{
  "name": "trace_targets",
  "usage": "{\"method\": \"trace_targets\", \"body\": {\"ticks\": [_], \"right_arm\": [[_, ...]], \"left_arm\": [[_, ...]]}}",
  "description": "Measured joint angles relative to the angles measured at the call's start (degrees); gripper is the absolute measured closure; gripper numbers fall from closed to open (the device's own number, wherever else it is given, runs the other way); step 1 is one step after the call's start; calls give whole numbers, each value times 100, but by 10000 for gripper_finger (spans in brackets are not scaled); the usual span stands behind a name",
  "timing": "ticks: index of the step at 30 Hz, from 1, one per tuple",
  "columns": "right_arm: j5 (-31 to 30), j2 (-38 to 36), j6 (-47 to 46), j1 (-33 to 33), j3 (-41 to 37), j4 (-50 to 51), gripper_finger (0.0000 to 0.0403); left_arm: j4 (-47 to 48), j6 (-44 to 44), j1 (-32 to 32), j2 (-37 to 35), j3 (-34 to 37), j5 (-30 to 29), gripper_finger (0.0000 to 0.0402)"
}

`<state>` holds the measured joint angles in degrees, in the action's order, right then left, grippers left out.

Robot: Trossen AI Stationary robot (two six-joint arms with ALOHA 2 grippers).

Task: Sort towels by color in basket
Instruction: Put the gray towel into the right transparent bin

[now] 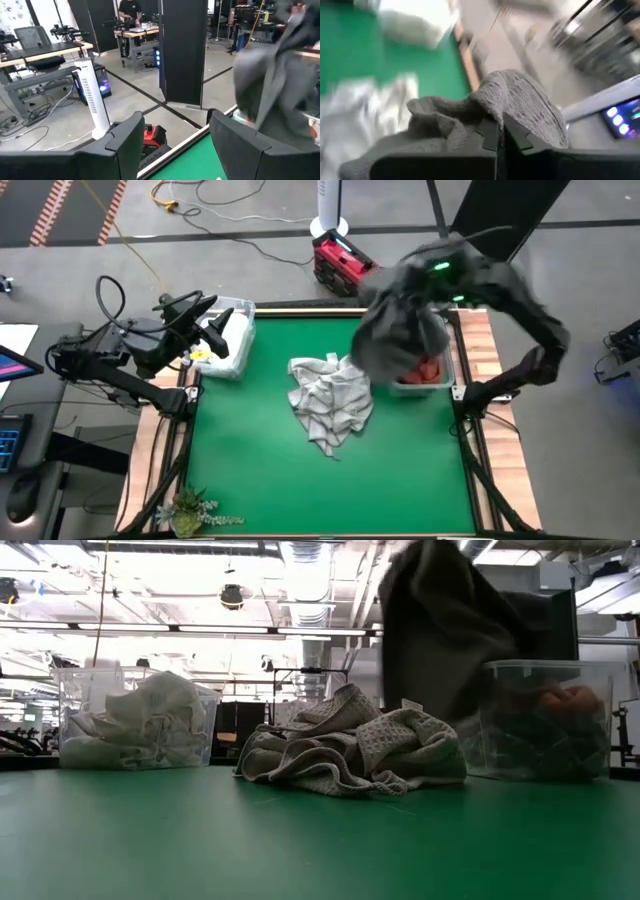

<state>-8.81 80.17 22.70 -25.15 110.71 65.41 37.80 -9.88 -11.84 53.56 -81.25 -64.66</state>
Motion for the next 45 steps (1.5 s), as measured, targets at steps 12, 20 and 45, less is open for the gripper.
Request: {"method": "trace_targets", "body": {"ticks": [12,20,45], "right_arm": [[75,-599,-776,-282,650,781,379],[-935,-573,-1363,-286,529,2518,379],[450,-141,-634,-682,-3251,1393,375]], "left_arm": [[-28,-87,0,2,0,0,187],[-29,-94,-2,2,0,0,187],[17,-135,-2,4,0,0,187]]}}
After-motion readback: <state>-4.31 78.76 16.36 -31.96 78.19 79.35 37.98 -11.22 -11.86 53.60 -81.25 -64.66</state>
